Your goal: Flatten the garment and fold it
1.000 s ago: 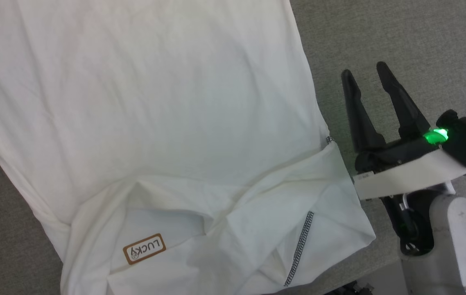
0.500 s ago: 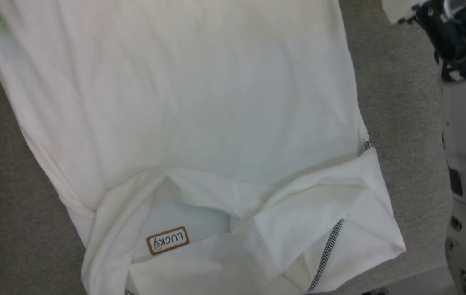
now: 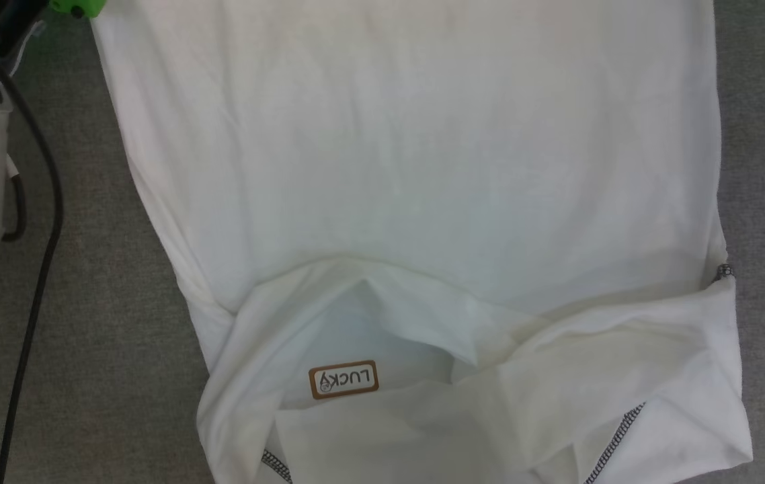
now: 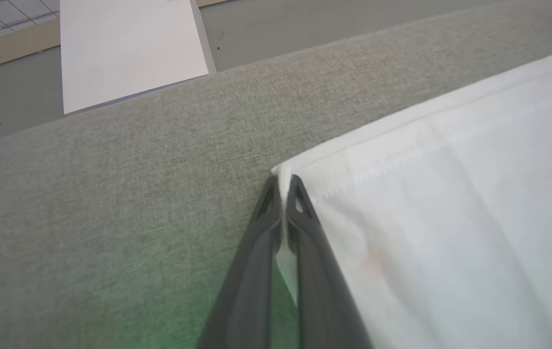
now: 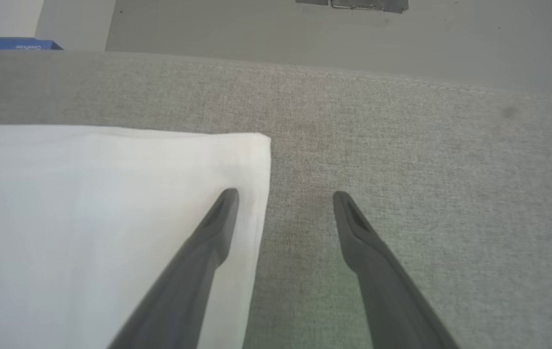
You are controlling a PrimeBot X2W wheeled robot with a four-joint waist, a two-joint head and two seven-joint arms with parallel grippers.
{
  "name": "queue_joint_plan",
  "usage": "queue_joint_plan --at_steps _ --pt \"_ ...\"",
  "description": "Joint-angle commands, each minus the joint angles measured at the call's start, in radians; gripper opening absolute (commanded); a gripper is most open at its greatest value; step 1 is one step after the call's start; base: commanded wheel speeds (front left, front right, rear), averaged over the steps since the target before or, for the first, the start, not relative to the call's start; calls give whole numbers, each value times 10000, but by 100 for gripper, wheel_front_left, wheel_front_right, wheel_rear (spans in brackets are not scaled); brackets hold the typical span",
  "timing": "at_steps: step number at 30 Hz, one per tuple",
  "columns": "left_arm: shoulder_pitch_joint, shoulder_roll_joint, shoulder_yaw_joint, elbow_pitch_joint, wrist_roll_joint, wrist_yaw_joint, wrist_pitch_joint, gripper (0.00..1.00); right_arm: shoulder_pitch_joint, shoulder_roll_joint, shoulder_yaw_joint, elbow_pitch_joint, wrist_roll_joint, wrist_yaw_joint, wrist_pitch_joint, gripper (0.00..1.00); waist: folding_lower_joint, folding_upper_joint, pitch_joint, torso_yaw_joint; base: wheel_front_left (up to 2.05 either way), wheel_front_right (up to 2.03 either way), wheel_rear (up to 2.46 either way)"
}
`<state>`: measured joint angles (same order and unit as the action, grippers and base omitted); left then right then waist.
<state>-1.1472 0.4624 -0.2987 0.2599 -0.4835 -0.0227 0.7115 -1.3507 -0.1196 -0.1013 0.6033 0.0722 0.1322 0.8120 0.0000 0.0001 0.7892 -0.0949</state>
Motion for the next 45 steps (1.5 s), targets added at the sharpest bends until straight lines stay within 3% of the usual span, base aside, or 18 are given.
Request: queue_joint_plan --at_steps 1,2,3,4,5,8,14,20,31,39,45 --pt "77 -27 -89 240 -68 -70 15 0 -206 31 -66 48 -199 -15 320 100 0 -1 266 299 0 0 0" --pt "59 -41 -100 264 -72 -90 -39 0 -250 57 -91 73 -320 -15 605 100 0 -1 278 313 0 0 0" --pt "47 -59 -119 294 -73 -111 -96 0 -284 85 -84 75 -464 -15 954 83 0 -1 288 330 0 0 0" --pt "38 -75 -135 315 -79 -129 -132 0 -303 105 -79 46 -568 -15 1192 75 0 -1 296 341 0 0 0" --pt "23 -97 -147 338 -96 -147 -172 0 -322 123 -47 -16 -682 -15 1441 40 0 -1 310 353 0 0 0" --pt "-47 -108 -178 375 -95 -182 -265 0 -337 112 111 -333 -883 -15 1673 0 0 -1 351 357 0 0 0" --pt "-358 80 -132 368 352 -167 -1356 0 -141 -133 447 -1012 -1016 -15 994 0 0 -1 401 205 0 0 0" --pt "-747 270 -50 497 1156 -55 -3647 0 -43 -442 498 -1284 -985 -15 -952 0 0 -1 246 -16 0 0 0" --pt "-716 211 -107 944 1396 -210 -5853 0 609 -986 1503 -1256 223 -15 -3110 0 0 -1 -752 -140 0 0 0" --pt "1295 326 -207 -159 909 -462 -6706 0 2982 -2282 2988 -3123 2059 -15 -4244 0 0 -1 -2354 158 0 0 0" --pt "4007 678 -207 -1858 808 24 -7069 0 5560 -3246 3025 -5269 2746 -15 -4623 0 0 -1 -3587 336 0 0 0"
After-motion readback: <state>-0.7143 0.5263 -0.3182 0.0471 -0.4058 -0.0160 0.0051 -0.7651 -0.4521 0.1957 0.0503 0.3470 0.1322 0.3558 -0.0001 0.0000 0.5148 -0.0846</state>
